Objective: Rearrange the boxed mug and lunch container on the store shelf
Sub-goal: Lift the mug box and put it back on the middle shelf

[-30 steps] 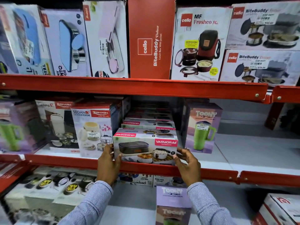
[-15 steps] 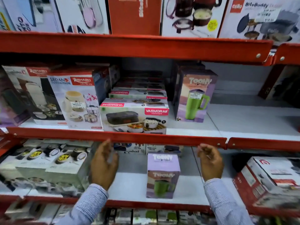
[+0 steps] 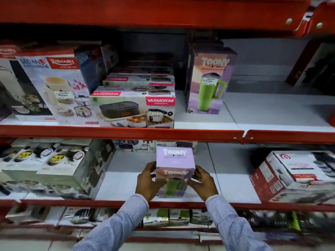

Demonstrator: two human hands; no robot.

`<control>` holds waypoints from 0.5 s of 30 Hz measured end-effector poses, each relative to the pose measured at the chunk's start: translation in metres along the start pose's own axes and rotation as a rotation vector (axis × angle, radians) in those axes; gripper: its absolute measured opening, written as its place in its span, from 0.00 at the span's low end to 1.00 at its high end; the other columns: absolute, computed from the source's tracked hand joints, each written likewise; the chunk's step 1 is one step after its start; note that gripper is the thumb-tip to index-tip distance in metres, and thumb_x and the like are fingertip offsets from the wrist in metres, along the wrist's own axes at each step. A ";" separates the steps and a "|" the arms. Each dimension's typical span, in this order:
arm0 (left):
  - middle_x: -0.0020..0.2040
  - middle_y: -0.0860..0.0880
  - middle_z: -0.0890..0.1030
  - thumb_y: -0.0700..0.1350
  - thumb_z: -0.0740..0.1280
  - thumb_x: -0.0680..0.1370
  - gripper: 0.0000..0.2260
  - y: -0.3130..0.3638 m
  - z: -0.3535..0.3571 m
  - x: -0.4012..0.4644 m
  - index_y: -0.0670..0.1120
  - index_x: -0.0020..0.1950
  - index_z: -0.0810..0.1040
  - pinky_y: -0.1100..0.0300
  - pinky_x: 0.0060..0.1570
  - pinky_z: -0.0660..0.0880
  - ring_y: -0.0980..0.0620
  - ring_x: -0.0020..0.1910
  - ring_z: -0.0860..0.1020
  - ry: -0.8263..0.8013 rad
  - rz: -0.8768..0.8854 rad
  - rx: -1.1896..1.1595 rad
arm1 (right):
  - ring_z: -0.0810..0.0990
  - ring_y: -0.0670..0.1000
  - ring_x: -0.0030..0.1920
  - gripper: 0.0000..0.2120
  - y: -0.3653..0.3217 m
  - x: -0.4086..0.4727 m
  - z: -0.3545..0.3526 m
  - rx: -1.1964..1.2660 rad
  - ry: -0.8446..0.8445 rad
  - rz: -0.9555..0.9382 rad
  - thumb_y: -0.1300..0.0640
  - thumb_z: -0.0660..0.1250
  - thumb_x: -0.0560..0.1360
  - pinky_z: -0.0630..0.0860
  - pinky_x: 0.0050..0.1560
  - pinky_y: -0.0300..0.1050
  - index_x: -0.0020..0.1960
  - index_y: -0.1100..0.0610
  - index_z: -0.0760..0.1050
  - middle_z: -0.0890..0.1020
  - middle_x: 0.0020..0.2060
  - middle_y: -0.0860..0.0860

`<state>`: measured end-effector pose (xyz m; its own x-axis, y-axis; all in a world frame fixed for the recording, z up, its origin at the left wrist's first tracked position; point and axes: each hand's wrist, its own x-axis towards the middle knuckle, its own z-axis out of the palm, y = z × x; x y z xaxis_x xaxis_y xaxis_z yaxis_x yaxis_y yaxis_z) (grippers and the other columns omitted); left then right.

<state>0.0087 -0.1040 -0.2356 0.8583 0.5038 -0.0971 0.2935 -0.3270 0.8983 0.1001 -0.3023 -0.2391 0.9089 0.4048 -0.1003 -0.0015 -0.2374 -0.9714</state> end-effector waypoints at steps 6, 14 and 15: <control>0.57 0.54 0.86 0.47 0.82 0.66 0.30 0.026 -0.023 -0.037 0.52 0.66 0.78 0.72 0.39 0.79 0.55 0.49 0.84 0.067 0.121 0.003 | 0.84 0.49 0.58 0.24 -0.022 -0.030 -0.012 0.042 0.018 -0.150 0.67 0.76 0.70 0.82 0.46 0.36 0.59 0.46 0.78 0.87 0.53 0.44; 0.49 0.64 0.87 0.69 0.77 0.63 0.31 0.129 -0.059 -0.080 0.59 0.64 0.81 0.65 0.36 0.82 0.63 0.41 0.85 0.274 0.536 -0.014 | 0.86 0.42 0.52 0.24 -0.119 -0.076 -0.060 0.050 0.269 -0.576 0.44 0.76 0.67 0.83 0.47 0.37 0.62 0.45 0.80 0.87 0.52 0.39; 0.48 0.65 0.87 0.69 0.77 0.64 0.31 0.148 -0.061 -0.081 0.58 0.63 0.81 0.66 0.35 0.82 0.63 0.41 0.85 0.306 0.596 -0.023 | 0.86 0.41 0.52 0.23 -0.135 -0.077 -0.069 0.071 0.290 -0.635 0.45 0.76 0.67 0.82 0.47 0.35 0.62 0.45 0.80 0.87 0.53 0.38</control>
<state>-0.0432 -0.1445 -0.0688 0.7121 0.4476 0.5409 -0.2056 -0.6037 0.7702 0.0589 -0.3622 -0.0853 0.8177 0.1915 0.5428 0.5480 0.0295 -0.8360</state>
